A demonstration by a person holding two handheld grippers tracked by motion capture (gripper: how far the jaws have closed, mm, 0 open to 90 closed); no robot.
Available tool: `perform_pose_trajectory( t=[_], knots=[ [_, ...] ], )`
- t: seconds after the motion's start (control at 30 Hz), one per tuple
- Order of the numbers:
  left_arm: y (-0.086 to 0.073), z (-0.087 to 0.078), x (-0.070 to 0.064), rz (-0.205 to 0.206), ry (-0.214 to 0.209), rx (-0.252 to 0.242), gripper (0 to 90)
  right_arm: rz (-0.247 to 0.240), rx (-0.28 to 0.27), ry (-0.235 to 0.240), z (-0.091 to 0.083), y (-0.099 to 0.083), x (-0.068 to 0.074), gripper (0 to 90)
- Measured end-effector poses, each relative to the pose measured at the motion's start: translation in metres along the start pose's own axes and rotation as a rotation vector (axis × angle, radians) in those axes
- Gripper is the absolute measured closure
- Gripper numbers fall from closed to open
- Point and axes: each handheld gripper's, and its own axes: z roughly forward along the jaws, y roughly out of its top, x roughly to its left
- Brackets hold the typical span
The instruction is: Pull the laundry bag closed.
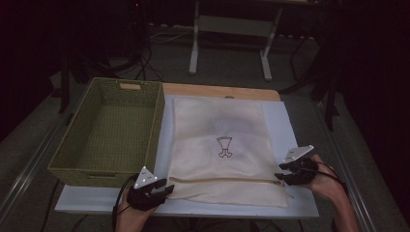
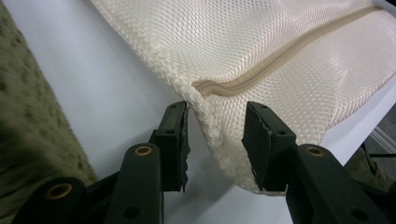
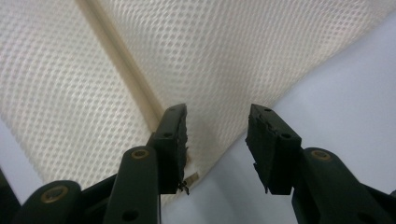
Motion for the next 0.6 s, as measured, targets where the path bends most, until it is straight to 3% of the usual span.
perform_pose_trajectory(
  t=[0.3,0.6],
  knots=[
    [0.0031,-0.0077,-0.0015,0.007,0.0,-0.027,60.1,0.015,-0.029,-0.004,0.0012,0.0055,-0.0005,55.4],
    [0.0073,-0.0095,-0.0068,0.056,0.022,-0.031,59.0,0.063,-0.065,-0.01,0.0034,0.0077,-0.0045,54.6]
  ],
)
